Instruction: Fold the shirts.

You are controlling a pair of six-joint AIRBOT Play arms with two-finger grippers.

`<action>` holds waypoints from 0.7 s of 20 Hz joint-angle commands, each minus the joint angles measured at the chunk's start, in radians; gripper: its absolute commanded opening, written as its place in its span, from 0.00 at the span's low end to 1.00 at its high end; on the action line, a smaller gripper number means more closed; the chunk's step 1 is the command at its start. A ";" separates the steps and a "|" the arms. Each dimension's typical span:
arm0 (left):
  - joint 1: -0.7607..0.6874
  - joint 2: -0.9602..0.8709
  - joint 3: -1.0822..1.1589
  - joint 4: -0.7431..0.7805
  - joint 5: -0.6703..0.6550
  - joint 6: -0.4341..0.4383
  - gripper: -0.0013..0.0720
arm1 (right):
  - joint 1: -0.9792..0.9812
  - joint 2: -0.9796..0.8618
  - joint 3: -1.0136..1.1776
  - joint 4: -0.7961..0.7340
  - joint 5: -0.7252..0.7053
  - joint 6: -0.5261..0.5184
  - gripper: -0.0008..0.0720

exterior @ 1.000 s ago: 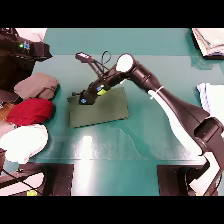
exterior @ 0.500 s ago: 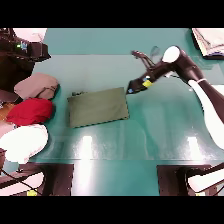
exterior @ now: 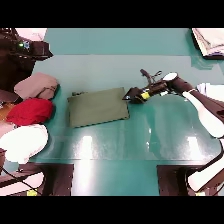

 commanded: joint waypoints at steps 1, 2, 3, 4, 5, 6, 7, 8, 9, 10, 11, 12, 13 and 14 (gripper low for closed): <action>0.001 -0.006 0.000 -0.003 0.005 0.000 0.05 | 0.095 -0.064 0.072 0.040 -0.020 -0.017 0.97; 0.001 -0.006 0.000 -0.003 0.003 0.000 0.05 | 0.121 -0.076 0.099 0.040 -0.020 -0.017 0.97; 0.001 -0.007 0.000 -0.003 -0.003 0.000 0.05 | 0.145 -0.085 0.122 0.040 -0.024 -0.017 0.96; 0.001 -0.008 0.000 -0.003 -0.010 0.000 0.05 | 0.162 -0.089 0.137 0.039 -0.032 -0.018 0.85; 0.001 -0.008 0.000 -0.003 -0.014 0.000 0.05 | 0.175 -0.089 0.144 0.039 -0.050 -0.018 0.68; 0.001 -0.008 0.000 -0.003 -0.018 0.000 0.05 | 0.183 -0.088 0.148 0.039 -0.067 -0.018 0.56; 0.001 -0.008 0.000 -0.003 -0.023 0.000 0.05 | 0.185 -0.088 0.154 0.039 -0.077 -0.018 0.40; 0.001 -0.008 0.000 -0.006 -0.032 -0.001 0.05 | 0.187 -0.088 0.160 0.039 -0.083 -0.021 0.19; 0.001 -0.008 0.000 -0.012 -0.040 -0.001 0.05 | 0.187 -0.087 0.167 0.038 -0.082 -0.026 0.04; 0.000 -0.008 0.000 -0.028 -0.043 -0.001 0.05 | 0.181 -0.082 0.175 0.037 -0.078 -0.026 0.04; -0.006 -0.008 0.000 -0.038 -0.040 -0.001 0.05 | 0.169 -0.064 0.176 0.036 -0.074 -0.025 0.04; -0.021 -0.008 0.000 -0.038 -0.039 -0.001 0.05 | 0.146 -0.036 0.176 0.026 -0.067 -0.025 0.04; -0.044 -0.008 0.000 -0.038 -0.039 -0.001 0.05 | 0.115 -0.002 0.176 0.012 -0.058 -0.023 0.04; -0.074 -0.011 0.000 -0.037 -0.037 -0.001 0.05 | 0.076 0.040 0.176 -0.023 -0.048 -0.005 0.04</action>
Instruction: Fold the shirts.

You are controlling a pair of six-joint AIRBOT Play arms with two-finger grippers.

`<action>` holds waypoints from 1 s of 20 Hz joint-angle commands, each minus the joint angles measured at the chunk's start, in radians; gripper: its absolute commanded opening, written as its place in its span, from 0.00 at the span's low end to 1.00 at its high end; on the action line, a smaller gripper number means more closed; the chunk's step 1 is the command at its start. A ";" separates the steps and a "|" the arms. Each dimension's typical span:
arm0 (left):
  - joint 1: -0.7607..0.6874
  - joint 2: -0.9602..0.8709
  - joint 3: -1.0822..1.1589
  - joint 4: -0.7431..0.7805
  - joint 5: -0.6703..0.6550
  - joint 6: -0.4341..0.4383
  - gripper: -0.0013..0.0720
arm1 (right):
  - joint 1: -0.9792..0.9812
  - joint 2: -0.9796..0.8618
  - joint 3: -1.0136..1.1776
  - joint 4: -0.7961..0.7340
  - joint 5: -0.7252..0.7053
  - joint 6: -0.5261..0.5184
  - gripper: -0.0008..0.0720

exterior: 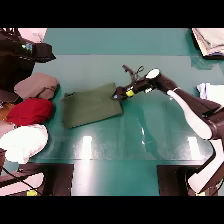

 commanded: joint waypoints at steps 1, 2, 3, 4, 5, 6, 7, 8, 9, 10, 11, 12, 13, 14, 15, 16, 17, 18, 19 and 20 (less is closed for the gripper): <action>-0.072 -0.005 0.000 -0.009 0.003 0.000 0.05 | -0.107 0.117 0.007 -0.088 0.029 0.045 0.04; -0.105 -0.008 0.000 -0.009 0.014 0.000 0.05 | -0.160 0.165 0.007 -0.140 0.039 0.072 0.04; -0.134 -0.009 0.000 -0.009 0.033 0.000 0.05 | -0.226 0.218 0.007 -0.196 0.053 0.098 0.04; -0.165 -0.009 0.000 -0.009 0.061 0.000 0.05 | -0.297 0.268 0.007 -0.252 0.065 0.120 0.04; -0.192 -0.009 0.000 -0.009 0.090 0.000 0.05 | -0.366 0.310 0.007 -0.291 0.077 0.137 0.04; -0.220 -0.009 0.000 -0.009 0.123 0.000 0.05 | -0.443 0.349 0.007 -0.332 0.087 0.141 0.04; -0.246 -0.009 0.000 -0.010 0.156 0.000 0.05 | -0.515 0.378 0.007 -0.357 0.092 0.141 0.04; -0.269 -0.009 0.000 -0.009 0.188 0.000 0.05 | -0.587 0.397 0.007 -0.361 0.092 0.141 0.04; -0.292 -0.009 0.000 -0.009 0.218 0.000 0.05 | -0.665 0.409 0.007 -0.354 0.091 0.141 0.04; -0.313 -0.009 0.000 -0.009 0.243 0.000 0.05 | -0.737 0.414 0.007 -0.355 0.086 0.141 0.04; -0.330 -0.009 0.000 -0.009 0.259 0.000 0.05 | -0.804 0.413 0.007 -0.355 0.075 0.141 0.04; -0.346 -0.009 0.000 -0.010 0.269 0.000 0.05 | -0.865 0.408 0.007 -0.354 0.062 0.140 0.03; -0.357 -0.009 0.000 -0.009 0.270 0.000 0.05 | -0.926 0.399 0.008 -0.350 0.041 0.140 0.03; -0.367 -0.009 0.000 -0.009 0.268 0.000 0.05 | -0.975 0.389 0.008 -0.344 0.019 0.140 0.03; -0.370 -0.009 0.000 -0.010 0.263 0.000 0.05 | -1.022 0.377 0.008 -0.341 -0.003 0.140 0.03; -0.370 -0.009 0.000 -0.013 0.256 -0.006 0.05 | -1.060 0.362 0.008 -0.323 -0.021 0.139 0.03; -0.370 -0.009 0.000 -0.012 0.253 -0.009 0.05 | -1.092 0.350 0.008 -0.301 -0.032 0.138 0.03; -0.370 -0.009 0.000 -0.012 0.255 -0.009 0.05 | -1.117 0.338 0.008 -0.272 -0.045 0.130 0.03; -0.370 -0.009 0.000 -0.012 0.256 -0.009 0.05 | -1.138 0.328 0.008 -0.230 -0.062 0.119 0.03; -0.370 -0.009 0.000 -0.012 0.257 -0.009 0.05 | -1.155 0.321 0.008 -0.177 -0.082 0.098 0.03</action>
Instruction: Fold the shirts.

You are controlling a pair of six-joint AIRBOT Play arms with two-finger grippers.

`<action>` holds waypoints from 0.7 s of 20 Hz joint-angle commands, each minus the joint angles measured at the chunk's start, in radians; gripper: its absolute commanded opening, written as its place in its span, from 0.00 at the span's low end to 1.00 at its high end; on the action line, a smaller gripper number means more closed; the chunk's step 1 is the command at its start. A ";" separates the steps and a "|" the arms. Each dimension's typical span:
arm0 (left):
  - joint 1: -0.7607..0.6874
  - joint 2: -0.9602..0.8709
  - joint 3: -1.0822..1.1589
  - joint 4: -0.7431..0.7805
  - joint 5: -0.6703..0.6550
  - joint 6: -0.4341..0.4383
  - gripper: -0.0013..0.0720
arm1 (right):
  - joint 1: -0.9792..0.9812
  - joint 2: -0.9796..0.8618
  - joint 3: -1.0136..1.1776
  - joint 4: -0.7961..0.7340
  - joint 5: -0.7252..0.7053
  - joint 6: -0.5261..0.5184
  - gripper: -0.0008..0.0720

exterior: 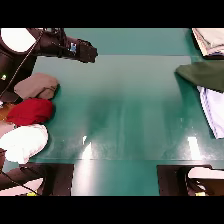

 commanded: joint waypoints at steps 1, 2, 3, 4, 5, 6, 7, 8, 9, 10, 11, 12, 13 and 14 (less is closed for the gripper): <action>-0.007 0.000 0.000 -0.001 0.010 -0.002 0.05 | -0.095 -0.029 0.011 0.150 -0.066 -0.053 0.03; -0.007 0.000 0.000 -0.001 0.009 -0.002 0.05 | -0.104 -0.042 0.044 0.180 -0.060 -0.055 0.03; -0.007 0.000 0.000 -0.001 0.008 -0.002 0.05 | -0.106 -0.051 0.085 0.196 -0.038 -0.056 0.03; -0.007 0.000 0.000 -0.001 0.008 -0.002 0.05 | -0.107 -0.056 0.134 0.192 -0.009 -0.056 0.03; -0.007 0.000 0.000 -0.001 0.007 -0.002 0.05 | -0.106 -0.056 0.174 0.193 0.018 -0.056 0.03; -0.007 0.000 0.000 -0.001 0.007 -0.002 0.05 | -0.106 -0.051 0.216 0.192 0.048 -0.056 0.03; -0.007 0.000 0.000 -0.001 0.007 -0.002 0.05 | -0.106 -0.042 0.246 0.192 0.071 -0.056 0.03; -0.007 0.000 0.000 0.000 0.006 -0.002 0.05 | -0.109 -0.024 0.262 0.187 0.076 -0.055 0.03; -0.007 0.000 0.000 0.000 0.005 -0.002 0.05 | -0.119 -0.003 0.263 0.185 0.075 -0.053 0.03; -0.007 0.000 0.000 0.000 0.003 -0.001 0.05 | -0.130 0.020 0.255 0.185 0.077 -0.053 0.03; -0.007 0.000 0.000 0.001 0.002 -0.001 0.05 | -0.142 0.044 0.235 0.185 0.079 -0.052 0.03; -0.007 0.000 0.000 0.007 0.002 -0.001 0.05 | -0.159 0.072 0.204 0.185 0.087 -0.053 0.03; -0.007 0.000 0.000 0.011 0.000 -0.001 0.05 | -0.175 0.098 0.167 0.185 0.095 -0.053 0.03; -0.007 0.000 0.000 0.013 -0.004 -0.001 0.05 | -0.193 0.126 0.122 0.185 0.101 -0.053 0.03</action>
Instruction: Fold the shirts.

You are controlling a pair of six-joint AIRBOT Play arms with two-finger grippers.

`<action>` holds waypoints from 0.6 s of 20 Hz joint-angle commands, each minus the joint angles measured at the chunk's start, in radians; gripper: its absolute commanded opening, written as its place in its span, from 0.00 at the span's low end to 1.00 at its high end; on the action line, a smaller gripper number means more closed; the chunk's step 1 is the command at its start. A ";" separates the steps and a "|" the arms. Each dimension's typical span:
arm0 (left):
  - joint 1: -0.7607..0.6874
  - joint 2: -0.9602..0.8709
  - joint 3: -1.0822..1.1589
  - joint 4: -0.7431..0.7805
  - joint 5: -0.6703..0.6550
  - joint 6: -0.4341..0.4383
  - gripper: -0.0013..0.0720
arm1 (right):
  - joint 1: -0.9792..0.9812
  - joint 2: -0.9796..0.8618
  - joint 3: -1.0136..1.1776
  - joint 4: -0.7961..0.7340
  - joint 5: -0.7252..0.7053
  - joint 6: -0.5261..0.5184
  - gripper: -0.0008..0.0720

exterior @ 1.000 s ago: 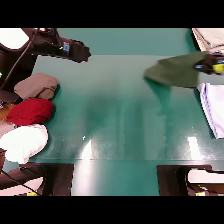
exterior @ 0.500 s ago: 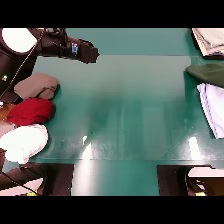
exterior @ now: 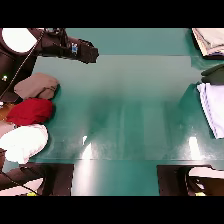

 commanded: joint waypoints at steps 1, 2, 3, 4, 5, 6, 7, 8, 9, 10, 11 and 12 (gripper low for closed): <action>-0.001 0.000 0.000 0.011 -0.009 0.002 0.05 | -0.056 0.088 -0.105 0.000 0.032 0.000 0.03; -0.001 0.000 0.000 0.011 -0.012 0.002 0.05 | -0.078 0.116 -0.153 -0.014 0.035 0.000 0.03; -0.001 0.000 0.000 0.012 -0.016 0.002 0.05 | -0.097 0.142 -0.196 -0.062 0.039 0.000 0.03; -0.001 0.000 0.000 0.012 -0.017 0.002 0.05 | -0.111 0.168 -0.240 -0.140 0.053 0.000 0.03; -0.001 0.000 0.000 0.012 -0.017 0.002 0.05 | -0.124 0.191 -0.280 -0.225 0.063 0.000 0.04; -0.001 0.000 0.000 0.012 -0.017 0.002 0.05 | -0.134 0.215 -0.323 -0.316 0.078 0.001 0.04; -0.001 0.000 0.000 0.012 -0.017 0.002 0.05 | -0.146 0.238 -0.367 -0.394 0.087 0.000 0.04; -0.001 0.000 0.000 0.012 -0.017 0.003 0.05 | -0.159 0.256 -0.405 -0.447 0.095 0.001 0.04; -0.001 0.000 0.000 0.012 -0.018 0.005 0.05 | -0.174 0.271 -0.438 -0.493 0.108 0.003 0.04; -0.001 0.000 0.000 0.012 -0.020 0.010 0.05 | -0.192 0.286 -0.474 -0.535 0.117 0.004 0.10; -0.001 0.000 0.000 0.012 -0.021 0.010 0.05 | -0.212 0.298 -0.505 -0.569 0.130 0.004 0.46; -0.001 0.000 0.000 0.012 -0.021 0.010 0.05 | -0.232 0.308 -0.530 -0.584 0.132 0.004 0.79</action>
